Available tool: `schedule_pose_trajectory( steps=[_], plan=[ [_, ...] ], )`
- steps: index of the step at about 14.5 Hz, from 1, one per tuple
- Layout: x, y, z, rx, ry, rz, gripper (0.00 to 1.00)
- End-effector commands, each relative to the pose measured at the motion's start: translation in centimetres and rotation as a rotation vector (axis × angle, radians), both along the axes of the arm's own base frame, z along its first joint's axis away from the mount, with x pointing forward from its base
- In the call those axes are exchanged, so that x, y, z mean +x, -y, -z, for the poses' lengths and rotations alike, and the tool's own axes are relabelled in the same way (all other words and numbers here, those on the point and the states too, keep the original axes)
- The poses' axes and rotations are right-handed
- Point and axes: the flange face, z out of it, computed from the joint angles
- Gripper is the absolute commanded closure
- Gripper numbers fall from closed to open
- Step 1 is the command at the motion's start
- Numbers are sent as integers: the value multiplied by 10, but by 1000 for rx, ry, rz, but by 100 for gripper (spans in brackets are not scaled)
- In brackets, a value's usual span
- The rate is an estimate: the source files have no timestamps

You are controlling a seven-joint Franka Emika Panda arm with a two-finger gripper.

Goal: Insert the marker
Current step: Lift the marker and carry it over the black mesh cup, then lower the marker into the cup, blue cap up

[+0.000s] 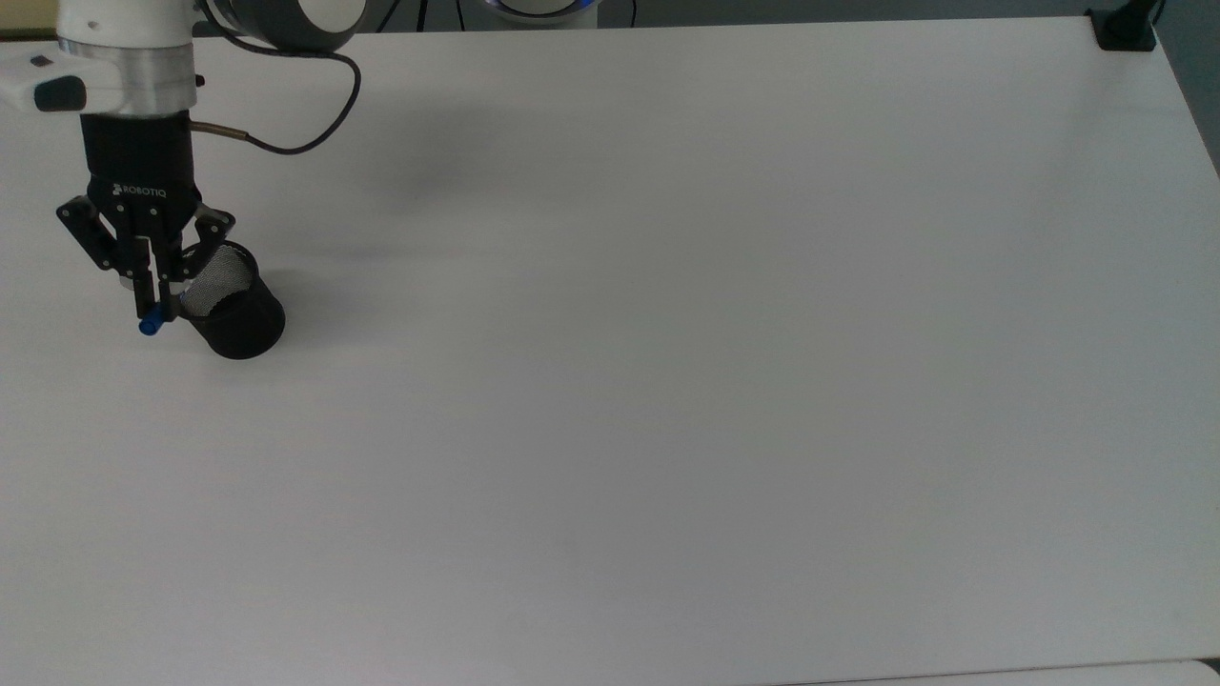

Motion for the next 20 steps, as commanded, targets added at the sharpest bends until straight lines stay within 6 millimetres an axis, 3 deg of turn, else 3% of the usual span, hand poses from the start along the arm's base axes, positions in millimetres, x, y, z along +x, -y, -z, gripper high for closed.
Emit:
schedule_pose_trajectory(
  steps=[1, 7, 9, 10, 11, 13, 15, 16, 20],
  plan=[
    [-7, 1, 19, -36, 12, -17, 98],
    [-14, -1, 39, -52, -7, -25, 96],
    [-16, -1, 42, -38, -11, -15, 78],
    [-18, -1, 41, -34, -10, -9, 62],
    [-19, 0, 39, -31, -7, -5, 38],
    [-19, 0, 32, -23, 4, 8, 15],
    [-21, -1, 20, -6, 22, 30, 6],
    [-21, -2, 6, -4, 45, 37, 1],
    [-32, -13, -46, 68, 19, 14, 0]
  ],
)
